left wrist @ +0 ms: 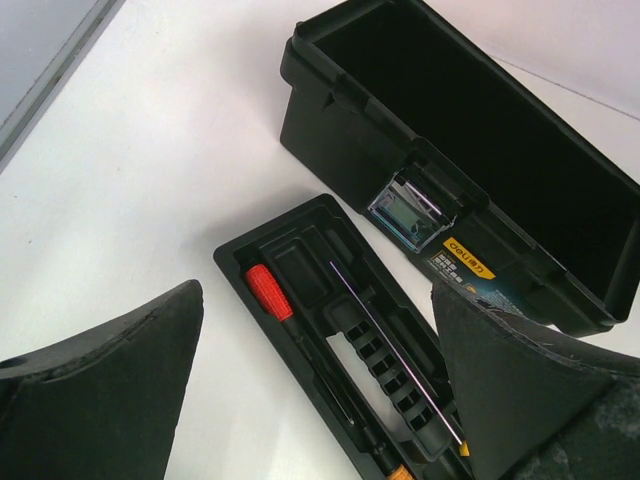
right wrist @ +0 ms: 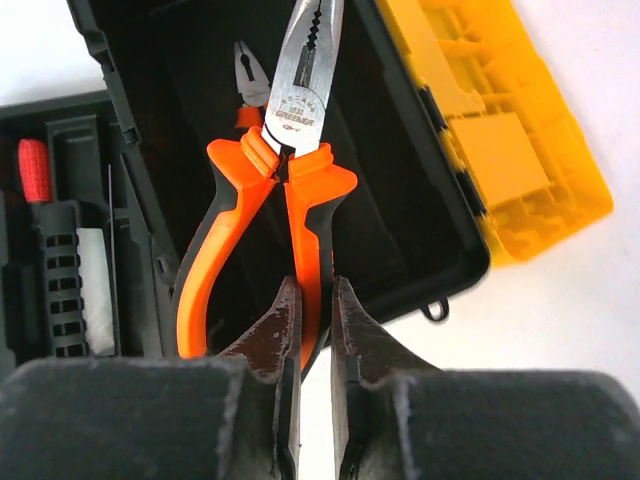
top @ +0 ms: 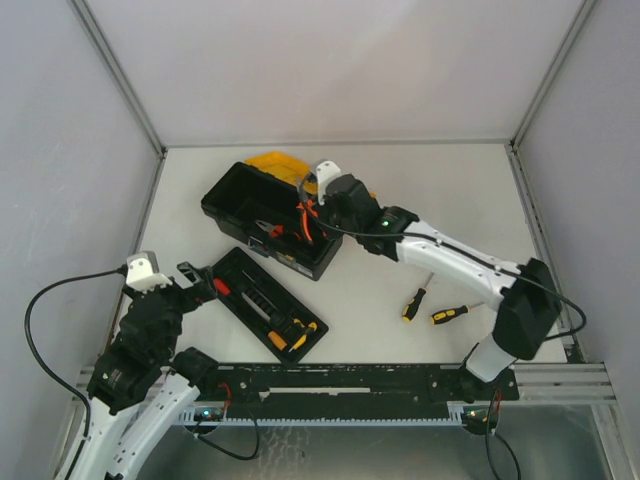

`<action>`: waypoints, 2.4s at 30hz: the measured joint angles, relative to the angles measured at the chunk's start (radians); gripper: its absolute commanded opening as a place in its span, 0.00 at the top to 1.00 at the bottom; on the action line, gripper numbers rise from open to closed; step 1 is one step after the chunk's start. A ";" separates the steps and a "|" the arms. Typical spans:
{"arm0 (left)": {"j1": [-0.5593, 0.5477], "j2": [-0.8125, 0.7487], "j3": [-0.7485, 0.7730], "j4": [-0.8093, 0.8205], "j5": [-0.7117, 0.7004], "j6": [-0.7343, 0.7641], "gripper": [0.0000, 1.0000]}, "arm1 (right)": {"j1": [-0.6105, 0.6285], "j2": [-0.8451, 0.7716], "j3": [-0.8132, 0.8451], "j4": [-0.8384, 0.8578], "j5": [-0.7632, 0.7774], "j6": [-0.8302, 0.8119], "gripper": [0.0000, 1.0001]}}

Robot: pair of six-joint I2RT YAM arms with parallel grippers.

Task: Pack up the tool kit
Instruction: Place the pliers in the toolbox, then pick up the screwdriver from the center of the board.

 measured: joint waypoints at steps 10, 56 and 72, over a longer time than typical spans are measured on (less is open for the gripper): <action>0.000 0.004 0.000 0.001 0.000 0.000 0.00 | -0.005 0.355 0.369 -0.136 -0.101 -0.214 1.00; 0.028 0.005 0.000 0.005 0.019 0.007 0.00 | -0.151 -0.356 -0.460 -0.330 0.332 0.584 0.24; 0.035 0.011 0.000 0.005 0.023 0.008 0.00 | -0.110 -0.124 -0.618 -0.333 0.283 0.928 0.47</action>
